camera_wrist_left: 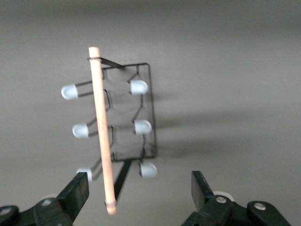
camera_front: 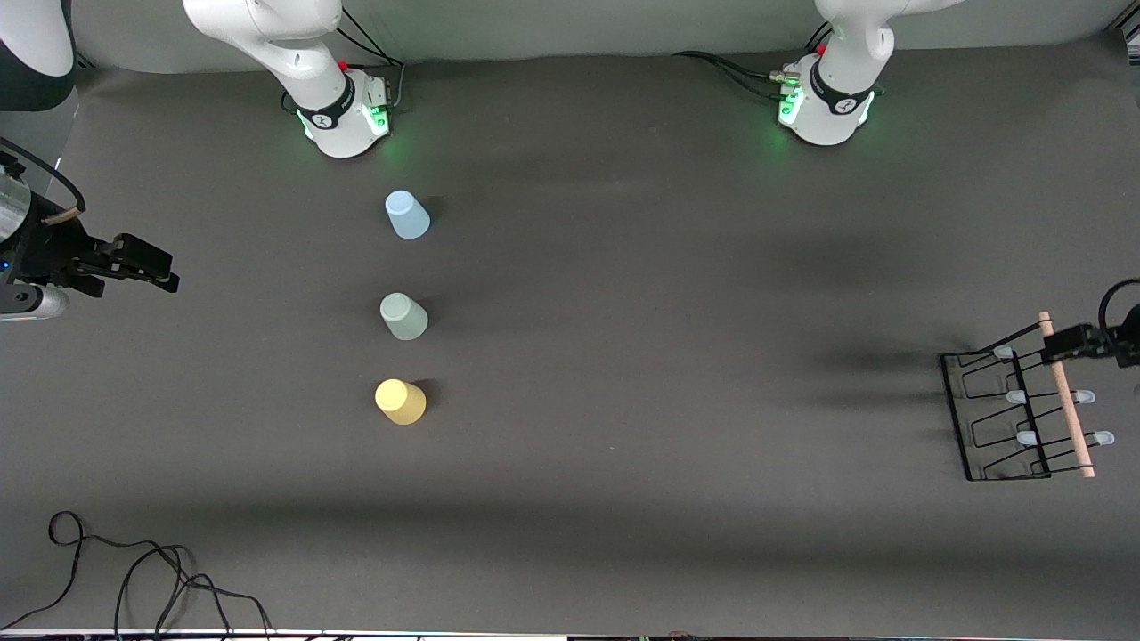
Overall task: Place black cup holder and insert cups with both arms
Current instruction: 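Lower the left gripper onto the wooden rod of the black rack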
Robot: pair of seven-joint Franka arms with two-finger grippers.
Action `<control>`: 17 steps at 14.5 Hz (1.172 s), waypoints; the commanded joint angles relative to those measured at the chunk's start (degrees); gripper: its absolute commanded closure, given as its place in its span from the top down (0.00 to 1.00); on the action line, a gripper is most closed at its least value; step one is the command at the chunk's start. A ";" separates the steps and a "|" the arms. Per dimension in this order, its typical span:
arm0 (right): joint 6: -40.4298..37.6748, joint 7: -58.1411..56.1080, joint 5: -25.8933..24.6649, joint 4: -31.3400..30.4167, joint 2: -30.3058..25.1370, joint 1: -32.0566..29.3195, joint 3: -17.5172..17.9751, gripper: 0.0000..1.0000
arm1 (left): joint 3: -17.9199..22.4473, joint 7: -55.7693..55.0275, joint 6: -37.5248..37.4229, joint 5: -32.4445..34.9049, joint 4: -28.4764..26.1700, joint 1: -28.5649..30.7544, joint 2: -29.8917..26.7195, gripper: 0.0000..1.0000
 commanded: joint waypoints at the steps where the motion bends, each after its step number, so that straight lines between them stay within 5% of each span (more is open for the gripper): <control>1: -0.55 -1.15 -0.48 0.80 0.11 -0.39 0.14 1.00 | -0.45 2.34 6.78 0.86 -2.45 1.51 1.95 0.91; 6: -0.20 -0.88 -0.21 1.15 0.56 -0.31 0.41 1.00 | -0.54 8.50 13.40 -0.80 -2.90 5.56 6.79 0.89; 13: 0.24 -0.35 -0.30 1.32 0.64 1.01 0.58 1.00 | -0.45 8.67 13.40 -1.78 -3.34 5.48 8.38 0.69; 15: 0.32 -0.44 -0.30 1.24 0.64 1.01 0.58 1.00 | -0.45 8.76 13.23 -1.34 -3.34 5.39 8.38 0.62; 17: 0.32 -0.44 -0.30 1.24 0.64 1.19 0.67 1.00 | -0.45 8.76 12.97 -1.34 -3.51 5.22 8.38 0.42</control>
